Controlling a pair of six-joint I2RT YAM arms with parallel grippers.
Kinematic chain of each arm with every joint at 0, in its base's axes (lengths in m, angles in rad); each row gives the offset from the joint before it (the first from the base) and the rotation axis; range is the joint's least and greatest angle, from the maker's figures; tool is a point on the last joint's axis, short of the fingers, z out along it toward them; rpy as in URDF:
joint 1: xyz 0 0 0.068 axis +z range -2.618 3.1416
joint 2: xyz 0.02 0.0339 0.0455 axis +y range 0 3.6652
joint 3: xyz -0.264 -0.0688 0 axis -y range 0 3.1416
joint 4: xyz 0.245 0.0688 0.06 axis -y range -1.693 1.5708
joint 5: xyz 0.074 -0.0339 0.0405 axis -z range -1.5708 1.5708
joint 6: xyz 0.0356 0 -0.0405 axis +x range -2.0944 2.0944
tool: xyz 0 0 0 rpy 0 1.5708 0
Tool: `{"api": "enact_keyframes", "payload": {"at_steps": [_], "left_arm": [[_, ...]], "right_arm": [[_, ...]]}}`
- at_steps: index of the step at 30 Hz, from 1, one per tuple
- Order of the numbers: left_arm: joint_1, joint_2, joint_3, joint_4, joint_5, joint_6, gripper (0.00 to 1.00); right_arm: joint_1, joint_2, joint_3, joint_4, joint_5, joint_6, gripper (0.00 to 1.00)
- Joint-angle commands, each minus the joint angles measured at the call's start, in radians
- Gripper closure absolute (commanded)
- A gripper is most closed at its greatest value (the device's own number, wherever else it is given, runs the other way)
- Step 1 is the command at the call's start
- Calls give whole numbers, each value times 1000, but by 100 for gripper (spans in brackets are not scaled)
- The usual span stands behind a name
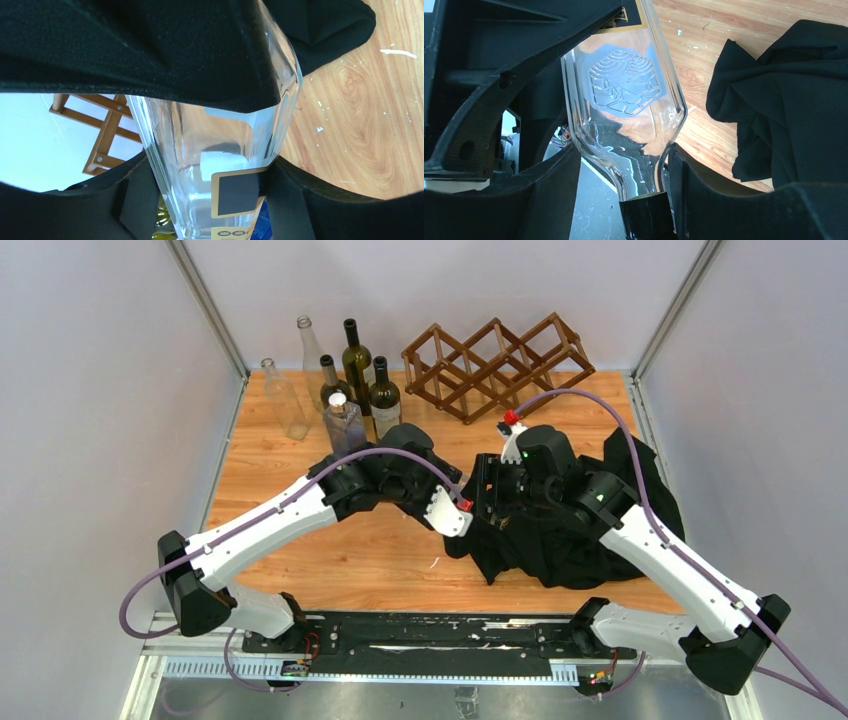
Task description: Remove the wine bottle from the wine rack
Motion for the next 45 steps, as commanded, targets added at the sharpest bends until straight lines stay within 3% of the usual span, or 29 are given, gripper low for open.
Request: {"api": "enact_keyframes", "payload": {"at_steps": [1,2,5,9,24,33,39,42,45], "left_arm": [[-9,-3,-6,62,-11,-46,100],[-6,-8,-8,83,-12,-61,100],[15,-28,-10,138,11,-149,100],[77,-43,30,170,83,-319,100],[164,-87,58,198,323,-730,100],[169,-89,65,165,440,-828,100],[173,-107,54,160,449,-816,100],[176,-113,44,150,452,-806,100],[178,-117,29,136,449,-789,100]], "right_arm": [[11,-66,40,176,-30,3,65],[12,-80,33,177,-16,-2,54],[10,-128,11,169,25,-27,32],[9,-212,-31,150,117,-73,19],[-1,-344,-69,167,174,-166,14],[-2,-225,-41,355,165,-189,21],[-2,-127,-19,415,168,-173,37],[-2,-100,-21,440,175,-168,51],[-3,-80,-14,444,187,-175,78]]}}
